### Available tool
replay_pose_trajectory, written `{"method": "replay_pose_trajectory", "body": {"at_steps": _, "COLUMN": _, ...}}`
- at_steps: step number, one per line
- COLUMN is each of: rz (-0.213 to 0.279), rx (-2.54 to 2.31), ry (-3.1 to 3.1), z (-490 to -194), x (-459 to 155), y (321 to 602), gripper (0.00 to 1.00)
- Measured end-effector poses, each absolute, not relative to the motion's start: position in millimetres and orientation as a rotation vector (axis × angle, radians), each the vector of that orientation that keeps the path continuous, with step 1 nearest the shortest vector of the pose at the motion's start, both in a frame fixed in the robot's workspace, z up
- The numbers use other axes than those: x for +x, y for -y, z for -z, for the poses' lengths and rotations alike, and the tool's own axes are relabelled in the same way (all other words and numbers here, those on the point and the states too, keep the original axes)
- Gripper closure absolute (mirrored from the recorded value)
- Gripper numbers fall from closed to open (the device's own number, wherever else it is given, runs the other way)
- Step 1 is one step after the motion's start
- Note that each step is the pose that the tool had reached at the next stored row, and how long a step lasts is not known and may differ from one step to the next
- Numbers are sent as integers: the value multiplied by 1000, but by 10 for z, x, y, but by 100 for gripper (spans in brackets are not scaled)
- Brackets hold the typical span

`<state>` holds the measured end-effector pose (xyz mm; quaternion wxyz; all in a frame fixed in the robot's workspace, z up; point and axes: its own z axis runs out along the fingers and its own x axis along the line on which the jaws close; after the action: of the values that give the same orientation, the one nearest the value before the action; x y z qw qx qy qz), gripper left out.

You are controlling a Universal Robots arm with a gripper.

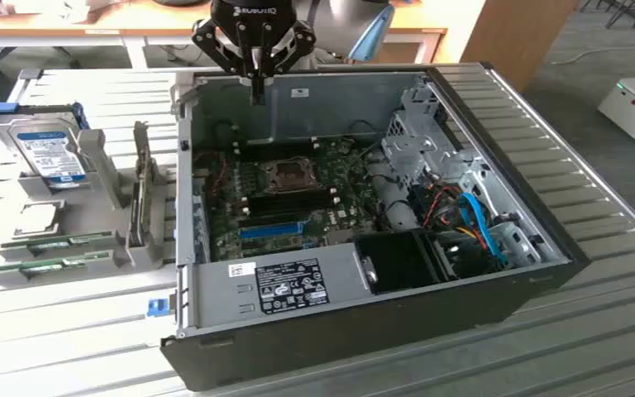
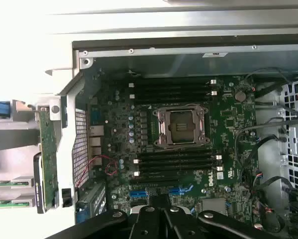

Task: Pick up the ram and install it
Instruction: 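Reach for the ram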

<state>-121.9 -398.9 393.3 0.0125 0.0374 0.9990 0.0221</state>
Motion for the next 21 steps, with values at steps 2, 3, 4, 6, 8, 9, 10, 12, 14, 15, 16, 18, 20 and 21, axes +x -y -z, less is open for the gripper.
{"method": "replay_pose_trajectory", "body": {"at_steps": 2, "rz": -69, "rx": 117, "ry": -3114, "z": -3933, "x": -1219, "y": 3989, "gripper": 89}}
{"method": "replay_pose_trajectory", "body": {"at_steps": 3, "rz": -69, "rx": 117, "ry": -3114, "z": -3933, "x": -1219, "y": 3989, "gripper": 89}}
{"method": "replay_pose_trajectory", "body": {"at_steps": 4, "rz": -69, "rx": 117, "ry": -3114, "z": -3933, "x": -1219, "y": 3989, "gripper": 89}}
{"method": "replay_pose_trajectory", "body": {"at_steps": 6, "rz": -69, "rx": 117, "ry": -3114, "z": -3933, "x": -1219, "y": 3988, "gripper": 89}}
{"method": "replay_pose_trajectory", "body": {"at_steps": 8, "rz": -69, "rx": 117, "ry": -3114, "z": -3932, "x": -1221, "y": 3988, "gripper": 89}}
{"method": "replay_pose_trajectory", "body": {"at_steps": 9, "rz": -69, "rx": 117, "ry": -3114, "z": -3932, "x": -1224, "y": 3988, "gripper": 89}}
{"method": "replay_pose_trajectory", "body": {"at_steps": 10, "rz": -69, "rx": 117, "ry": -3114, "z": -3932, "x": -1227, "y": 3988, "gripper": 89}}
{"method": "replay_pose_trajectory", "body": {"at_steps": 12, "rz": -69, "rx": 117, "ry": -3114, "z": -3933, "x": -1234, "y": 3988, "gripper": 89}}
{"method": "replay_pose_trajectory", "body": {"at_steps": 14, "rz": -69, "rx": 117, "ry": -3114, "z": -3933, "x": -1245, "y": 3989, "gripper": 89}}
{"method": "replay_pose_trajectory", "body": {"at_steps": 15, "rz": -69, "rx": 117, "ry": -3114, "z": -3933, "x": -1252, "y": 3988, "gripper": 89}}
{"method": "replay_pose_trajectory", "body": {"at_steps": 16, "rz": -69, "rx": 117, "ry": -3114, "z": -3933, "x": -1260, "y": 3989, "gripper": 89}}
{"method": "replay_pose_trajectory", "body": {"at_steps": 18, "rz": -69, "rx": 117, "ry": -3114, "z": -3933, "x": -1275, "y": 3988, "gripper": 89}}
{"method": "replay_pose_trajectory", "body": {"at_steps": 20, "rz": -69, "rx": 117, "ry": -3114, "z": -3933, "x": -1289, "y": 3988, "gripper": 89}}
{"method": "replay_pose_trajectory", "body": {"at_steps": 21, "rz": -69, "rx": 117, "ry": -3114, "z": -3933, "x": -1297, "y": 3988, "gripper": 89}}
